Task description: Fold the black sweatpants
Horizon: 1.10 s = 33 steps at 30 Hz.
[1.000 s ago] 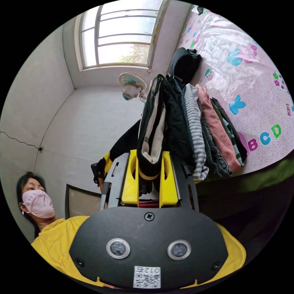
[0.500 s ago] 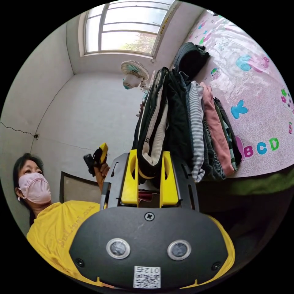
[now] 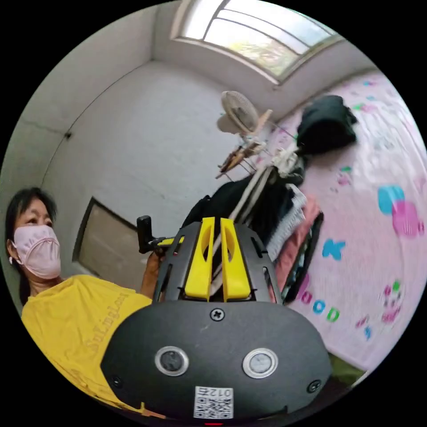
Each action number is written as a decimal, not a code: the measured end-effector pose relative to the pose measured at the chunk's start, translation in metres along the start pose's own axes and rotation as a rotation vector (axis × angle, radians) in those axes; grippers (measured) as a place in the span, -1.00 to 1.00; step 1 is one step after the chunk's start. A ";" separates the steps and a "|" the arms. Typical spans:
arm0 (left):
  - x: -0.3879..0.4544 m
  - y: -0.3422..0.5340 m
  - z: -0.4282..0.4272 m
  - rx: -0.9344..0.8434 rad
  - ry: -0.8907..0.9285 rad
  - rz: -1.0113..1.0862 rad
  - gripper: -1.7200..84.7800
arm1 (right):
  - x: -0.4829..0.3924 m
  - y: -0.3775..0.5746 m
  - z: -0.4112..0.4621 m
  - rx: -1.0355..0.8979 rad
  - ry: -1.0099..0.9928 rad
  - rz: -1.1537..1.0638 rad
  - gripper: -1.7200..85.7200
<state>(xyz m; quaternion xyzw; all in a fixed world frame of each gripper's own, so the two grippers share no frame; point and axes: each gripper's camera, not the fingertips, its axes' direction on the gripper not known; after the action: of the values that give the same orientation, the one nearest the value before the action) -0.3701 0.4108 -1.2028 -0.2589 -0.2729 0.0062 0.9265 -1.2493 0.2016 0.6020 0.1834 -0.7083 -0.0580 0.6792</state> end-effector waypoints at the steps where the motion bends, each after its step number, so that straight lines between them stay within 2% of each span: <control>1: 0.008 -0.003 0.009 -0.031 -0.028 0.001 -0.95 | -0.003 -0.025 0.025 -0.052 0.028 -0.093 -0.92; 4: 0.029 -0.005 0.033 -0.092 -0.154 -0.016 -0.95 | 0.001 -0.066 0.095 -0.175 0.098 -0.217 -0.93; 9: 0.018 0.010 0.042 -0.082 -0.111 -0.100 -0.95 | 0.032 -0.072 0.209 -0.495 0.325 -0.314 -0.94; 16: 0.026 0.013 0.049 -0.084 -0.235 0.056 -0.95 | 0.050 -0.077 0.262 -0.560 0.340 -0.346 -0.94; 19: 0.011 0.017 0.049 -0.092 -0.152 0.058 -0.95 | 0.050 -0.089 0.273 -0.665 0.313 -0.328 -0.94; 21: -0.009 0.025 0.044 -0.086 -0.024 0.010 -0.95 | 0.042 -0.099 0.273 -0.703 0.290 -0.329 -0.94; 25: -0.041 0.039 0.001 0.021 0.132 -0.016 -0.95 | 0.002 -0.122 0.285 -0.585 0.230 -0.436 -0.94; 28: -0.085 0.061 -0.054 0.222 0.093 -0.136 -0.95 | -0.010 -0.126 0.325 -0.594 0.137 -0.471 -0.95; 30: -0.124 0.086 -0.076 0.330 -0.024 -0.301 -0.95 | -0.008 -0.124 0.356 -0.646 0.148 -0.474 -0.95; 33: -0.170 0.113 -0.064 0.282 -0.058 -0.471 -0.95 | 0.004 -0.122 0.400 -0.748 0.186 -0.456 -0.95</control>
<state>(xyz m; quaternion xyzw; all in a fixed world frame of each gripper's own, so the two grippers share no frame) -0.4673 0.4527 -1.3884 -0.0565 -0.3487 -0.1642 0.9210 -1.6203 0.0206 0.5369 0.0809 -0.5160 -0.4416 0.7295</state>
